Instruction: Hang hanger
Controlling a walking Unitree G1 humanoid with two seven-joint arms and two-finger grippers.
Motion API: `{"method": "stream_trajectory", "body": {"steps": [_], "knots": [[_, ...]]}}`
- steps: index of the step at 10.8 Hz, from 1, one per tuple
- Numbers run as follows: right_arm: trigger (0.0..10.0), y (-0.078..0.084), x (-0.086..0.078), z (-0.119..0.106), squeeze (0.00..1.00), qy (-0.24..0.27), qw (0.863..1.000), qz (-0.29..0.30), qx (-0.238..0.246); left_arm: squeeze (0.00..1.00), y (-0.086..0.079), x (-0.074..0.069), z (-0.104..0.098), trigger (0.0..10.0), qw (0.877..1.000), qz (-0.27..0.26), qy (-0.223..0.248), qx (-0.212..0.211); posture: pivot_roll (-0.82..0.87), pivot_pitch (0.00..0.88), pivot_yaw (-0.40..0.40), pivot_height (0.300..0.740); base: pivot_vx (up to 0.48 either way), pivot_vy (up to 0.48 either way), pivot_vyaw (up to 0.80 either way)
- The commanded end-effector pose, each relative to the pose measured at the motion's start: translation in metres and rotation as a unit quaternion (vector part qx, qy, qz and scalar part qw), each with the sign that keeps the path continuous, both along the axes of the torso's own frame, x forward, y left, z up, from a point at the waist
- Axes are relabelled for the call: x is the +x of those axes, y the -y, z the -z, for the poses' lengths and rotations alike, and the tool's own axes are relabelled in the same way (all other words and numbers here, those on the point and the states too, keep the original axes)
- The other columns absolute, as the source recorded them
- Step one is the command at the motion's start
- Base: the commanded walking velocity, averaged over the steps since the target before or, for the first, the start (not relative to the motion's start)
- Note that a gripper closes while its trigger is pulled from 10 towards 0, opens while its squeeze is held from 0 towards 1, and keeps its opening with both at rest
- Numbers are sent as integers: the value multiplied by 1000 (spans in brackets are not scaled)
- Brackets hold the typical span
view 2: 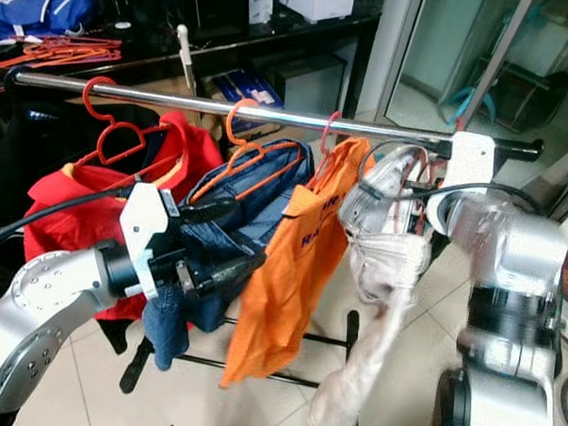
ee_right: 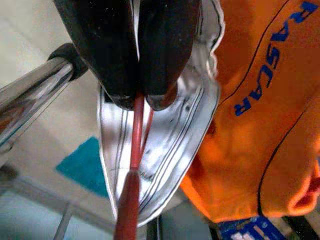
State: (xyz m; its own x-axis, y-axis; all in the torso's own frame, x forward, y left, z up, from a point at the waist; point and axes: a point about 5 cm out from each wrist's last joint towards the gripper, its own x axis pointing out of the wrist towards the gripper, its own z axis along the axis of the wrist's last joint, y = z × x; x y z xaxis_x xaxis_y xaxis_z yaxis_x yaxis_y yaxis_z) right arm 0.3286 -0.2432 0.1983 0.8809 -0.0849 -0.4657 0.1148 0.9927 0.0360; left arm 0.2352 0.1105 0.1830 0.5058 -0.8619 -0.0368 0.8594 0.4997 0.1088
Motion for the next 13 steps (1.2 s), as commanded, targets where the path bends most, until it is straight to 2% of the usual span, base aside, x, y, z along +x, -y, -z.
{"method": "stream_trajectory", "body": {"steps": [1, 5, 6, 7, 10, 11, 13], "knots": [[0, -2, -1, -18, 0, 47, 999, 0, -17, 0, 1, -3, -1, 10000, 1000, 2, 6, 5, -167, 0, 9, 740, 0, 0, 0], [0, -11, -18, -24, 0, 75, 996, 0, -39, 0, 2, -4, 4, 10000, 1000, -8, 1, 12, -181, 0, 10, 740, 0, 0, 0], [0, -17, -23, -25, 0, 95, 995, -18, -38, 0, -2, 2, 11, 10000, 999, -42, -4, 34, -189, 0, 18, 740, 0, 0, 0], [0, -24, -30, -21, 0, 113, 992, -38, -49, 0, -10, 16, 19, 10000, 992, -107, 5, 60, -189, 0, 21, 740, 0, 0, 0], [0, -27, -42, -17, 0, 127, 989, -37, -62, 0, -13, 18, 15, 10000, 992, -121, 12, 45, -188, 0, 26, 740, 0, 0, 0], [0, -26, -45, -15, 0, 138, 988, -26, -64, 0, -11, 17, 17, 10000, 992, -119, 14, 45, -187, 0, 29, 740, 0, 0, 0], [0, -28, -48, -11, 0, 147, 986, -28, -75, 0, -7, 16, 9, 10000, 994, -104, 29, 20, -179, 0, 22, 740, 0, 0, 0]]}}
